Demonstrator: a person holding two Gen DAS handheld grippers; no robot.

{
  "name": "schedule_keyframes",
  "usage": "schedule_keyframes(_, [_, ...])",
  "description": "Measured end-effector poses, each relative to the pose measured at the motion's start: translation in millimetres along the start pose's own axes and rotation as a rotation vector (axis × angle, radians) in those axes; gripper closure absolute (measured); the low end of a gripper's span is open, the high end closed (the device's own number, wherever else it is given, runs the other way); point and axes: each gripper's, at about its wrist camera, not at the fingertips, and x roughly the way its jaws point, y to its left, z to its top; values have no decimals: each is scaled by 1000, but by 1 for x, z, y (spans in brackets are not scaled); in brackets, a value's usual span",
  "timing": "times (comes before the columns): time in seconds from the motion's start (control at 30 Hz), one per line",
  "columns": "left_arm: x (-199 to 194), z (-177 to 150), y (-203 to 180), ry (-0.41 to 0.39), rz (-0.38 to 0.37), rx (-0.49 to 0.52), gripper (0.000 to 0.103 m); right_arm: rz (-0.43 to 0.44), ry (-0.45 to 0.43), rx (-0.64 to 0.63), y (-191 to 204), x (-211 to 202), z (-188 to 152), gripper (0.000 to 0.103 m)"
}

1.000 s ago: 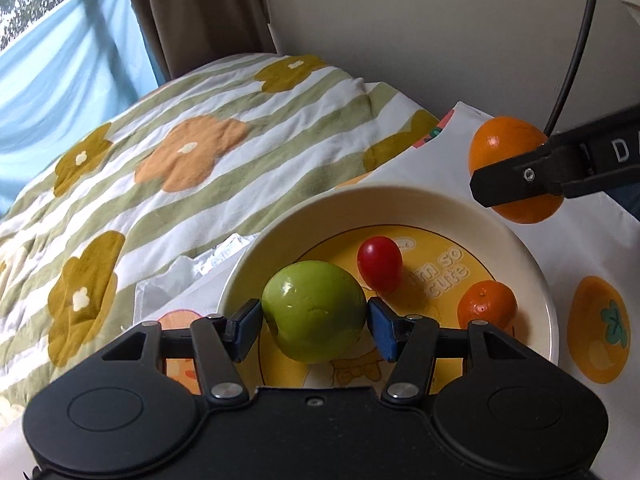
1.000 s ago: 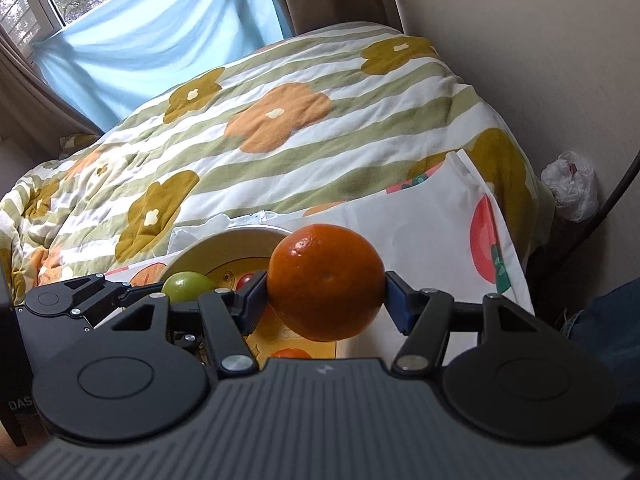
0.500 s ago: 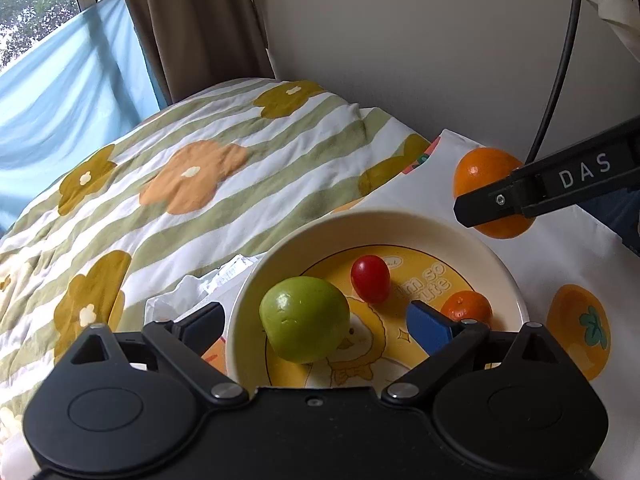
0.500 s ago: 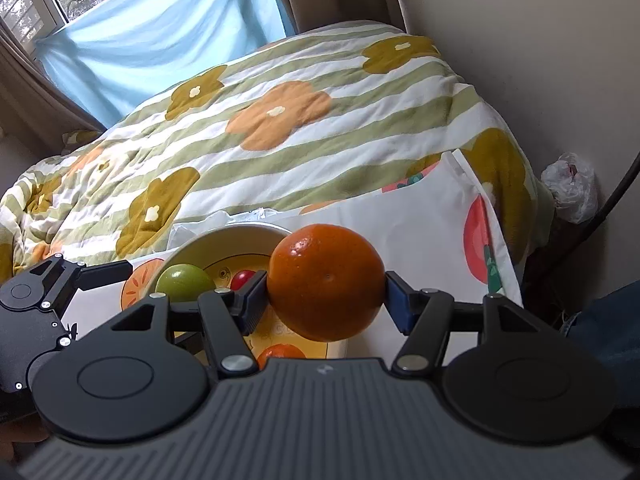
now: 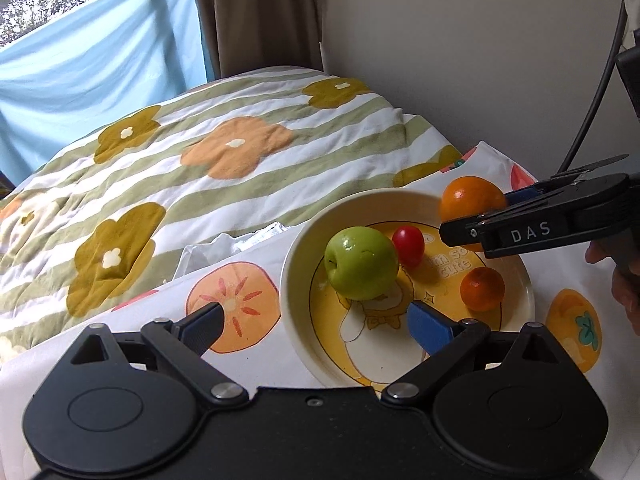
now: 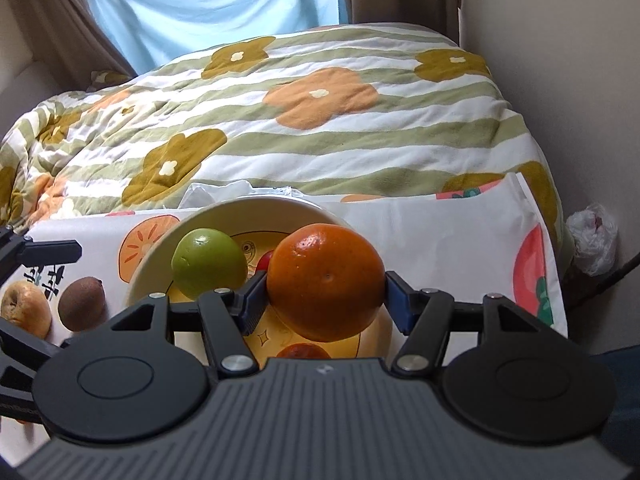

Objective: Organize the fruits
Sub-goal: 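Carry apple and orange to the duck bowl and release them inside, then withdraw both tools from the bowl toward the remaining fruit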

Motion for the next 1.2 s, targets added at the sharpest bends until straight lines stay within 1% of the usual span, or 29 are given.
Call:
schedule_keyframes(0.2, [-5,-11,5,3,20,-15,3,25,1,-21,3,8,-6,26])
schedule_keyframes(0.23, [-6,-13,6,4,23,-17,3,25,-15,-18,3,7,-7,26])
schedule_keyframes(0.27, [-6,-14,6,5,25,-18,3,22,-31,-18,3,5,-7,22])
schedule_keyframes(0.3, [-6,-14,6,4,28,-19,3,13,-44,-18,2,3,-7,10])
schedule_keyframes(0.33, [-7,-15,6,3,30,-20,3,-4,-57,-14,2,1,-7,1])
schedule_keyframes(0.37, [-7,-15,4,4,32,-21,3,-17,-68,-6,0,-1,-7,0])
schedule_keyframes(0.53, [-14,-19,-1,-3,41,-27,3,-12,-60,69,-14,-6,-12,0])
schedule_keyframes(0.63, [-21,-20,-6,-15,52,-24,3,-13,-66,84,-19,-16,-14,0])
schedule_keyframes(0.87, [-55,-22,-17,-104,111,-66,3,-18,-95,78,-24,-50,-16,0])
schedule_keyframes(1.07, [-97,-33,-33,-175,165,-90,3,13,-129,60,-25,-89,-26,0])
schedule_keyframes(1.2, [-130,-44,-47,-235,214,-117,3,45,-142,0,-16,-116,-33,0])
